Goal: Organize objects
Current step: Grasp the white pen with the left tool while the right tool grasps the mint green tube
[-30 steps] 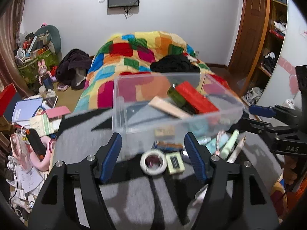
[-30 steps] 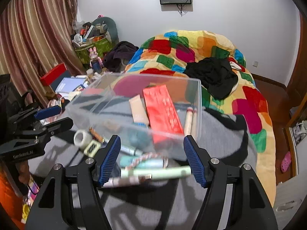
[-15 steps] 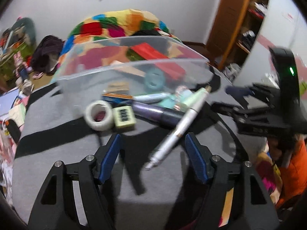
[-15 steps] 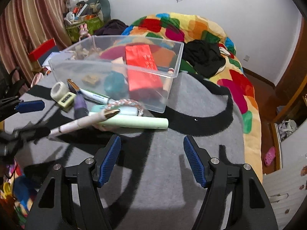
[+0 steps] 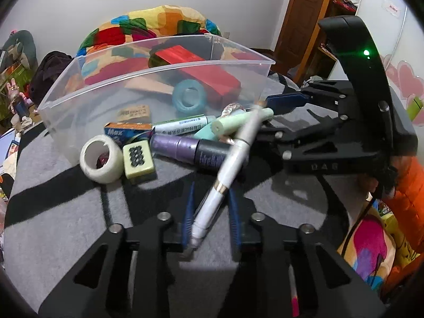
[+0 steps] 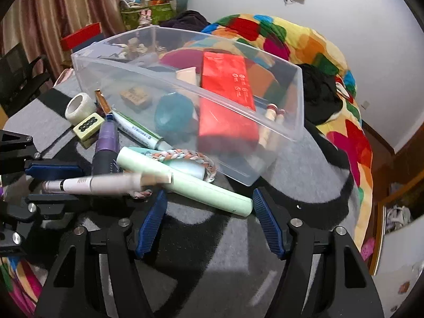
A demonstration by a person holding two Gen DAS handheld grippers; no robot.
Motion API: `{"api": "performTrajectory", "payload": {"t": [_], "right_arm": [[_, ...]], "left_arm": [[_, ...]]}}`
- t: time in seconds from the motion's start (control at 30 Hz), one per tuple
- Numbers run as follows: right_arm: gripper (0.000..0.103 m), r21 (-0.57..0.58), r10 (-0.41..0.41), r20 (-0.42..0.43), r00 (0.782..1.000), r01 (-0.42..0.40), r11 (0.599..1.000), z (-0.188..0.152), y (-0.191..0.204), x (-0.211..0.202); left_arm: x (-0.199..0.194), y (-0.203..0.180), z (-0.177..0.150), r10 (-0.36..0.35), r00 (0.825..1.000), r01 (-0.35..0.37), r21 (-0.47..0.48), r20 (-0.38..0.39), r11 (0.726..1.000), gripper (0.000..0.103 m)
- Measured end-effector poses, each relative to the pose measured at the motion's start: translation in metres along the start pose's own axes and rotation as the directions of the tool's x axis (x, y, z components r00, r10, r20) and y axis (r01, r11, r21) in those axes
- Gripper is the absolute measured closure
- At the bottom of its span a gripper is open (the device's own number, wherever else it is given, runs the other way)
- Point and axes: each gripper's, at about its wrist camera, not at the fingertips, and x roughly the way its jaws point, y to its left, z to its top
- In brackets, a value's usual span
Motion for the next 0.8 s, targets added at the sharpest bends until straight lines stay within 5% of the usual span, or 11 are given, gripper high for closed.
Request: {"api": "performTrajectory", "payload": {"t": [0.23,0.67,0.8], "right_arm": [[0.082,-0.002,0.043,-0.010,0.999,-0.043,0.999,-0.009,0.006,-0.010],[0.089,0.112,0.216,-0.009,0.976,-0.214,0.970,-0.053,0.018,-0.046],[0.086,0.121,0.194,0.015,0.981,-0.195,0.973,-0.050,0.016,-0.053]], "left_arm": [[-0.020,0.009,-0.021,0.028,1.000,-0.028,-0.028,0.009,0.999,0.093],[-0.043,0.021,-0.042,0.083,0.996,-0.083,-0.045,-0.015,0.996,0.092],[-0.037,0.019,-0.037,0.094,0.995,-0.095,-0.034,-0.009,0.995,0.077]]}}
